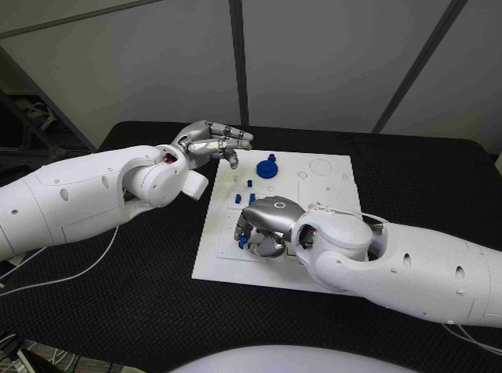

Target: Assemble the parts on the task board

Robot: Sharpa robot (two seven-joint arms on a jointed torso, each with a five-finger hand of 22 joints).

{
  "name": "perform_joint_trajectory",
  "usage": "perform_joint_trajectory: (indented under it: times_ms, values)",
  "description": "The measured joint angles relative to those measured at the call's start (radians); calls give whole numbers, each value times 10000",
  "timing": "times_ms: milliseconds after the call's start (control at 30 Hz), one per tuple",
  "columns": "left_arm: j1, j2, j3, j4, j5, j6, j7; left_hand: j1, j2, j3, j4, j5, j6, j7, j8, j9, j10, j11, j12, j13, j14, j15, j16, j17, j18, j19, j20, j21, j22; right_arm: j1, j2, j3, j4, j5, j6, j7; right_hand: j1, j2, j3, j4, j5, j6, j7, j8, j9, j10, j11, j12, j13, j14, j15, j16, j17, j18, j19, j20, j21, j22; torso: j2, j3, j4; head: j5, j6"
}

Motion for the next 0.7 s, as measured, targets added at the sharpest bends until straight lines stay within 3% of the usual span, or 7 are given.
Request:
perform_joint_trajectory:
  times_ms: [200,400,567,633,700]
  values:
    - [0,-12,0,2,1,7,-10,0,0,0,0,0,0,0,0,-1,0,0,0,-1,0,0,0,-8,0,0,0,0,0,-20,33,-91,-23,-44,-13,9,-189,-109,0,0,-26,-406,45,2,-121,-372,93,-4,-21,-17,91,-55,-93,0,-3,77,-80,0,1,1,-1,-1,-11]
    - [1,-17,0,2,3,18,-28,0,0,0,0,0,0,0,0,-1,0,0,0,-1,0,0,0,-8,0,0,0,0,1,-20,50,-110,-25,-61,-84,37,-221,-328,-19,14,-63,-839,-60,2,-225,-1088,232,-3,-20,-70,217,-116,-218,1,-1,214,-299,0,1,6,0,4,-21]
    - [2,-20,0,-1,4,30,-46,0,0,0,0,0,0,0,0,-2,0,0,0,-2,0,0,0,-7,0,0,0,0,1,-21,12,-114,-11,-60,-338,120,-155,-469,-500,-25,-113,-1427,-75,2,-301,-2230,435,-3,-65,-235,381,-554,-839,11,-388,418,-1082,0,1,11,0,8,-21]
    - [2,-20,0,-2,5,35,-52,0,0,0,0,0,0,0,0,-2,0,0,0,-2,0,0,0,-7,0,0,0,0,1,-22,-38,-114,18,-48,-501,172,-89,-536,-853,47,-200,-1618,-100,2,-301,-2574,503,50,-67,-301,447,-708,-1054,163,-504,475,-1306,-21,1,12,0,8,-16]
    - [2,-21,0,-3,5,41,-59,-12,13,0,0,0,0,0,0,-2,0,0,28,-2,0,0,0,-7,0,0,0,0,-3,-22,-141,-115,91,-20,-747,254,1,-626,-1235,183,-230,-1767,-131,2,-301,-2766,520,100,-57,-335,481,-839,-1234,163,-566,521,-1475,-146,1,14,0,8,-7]
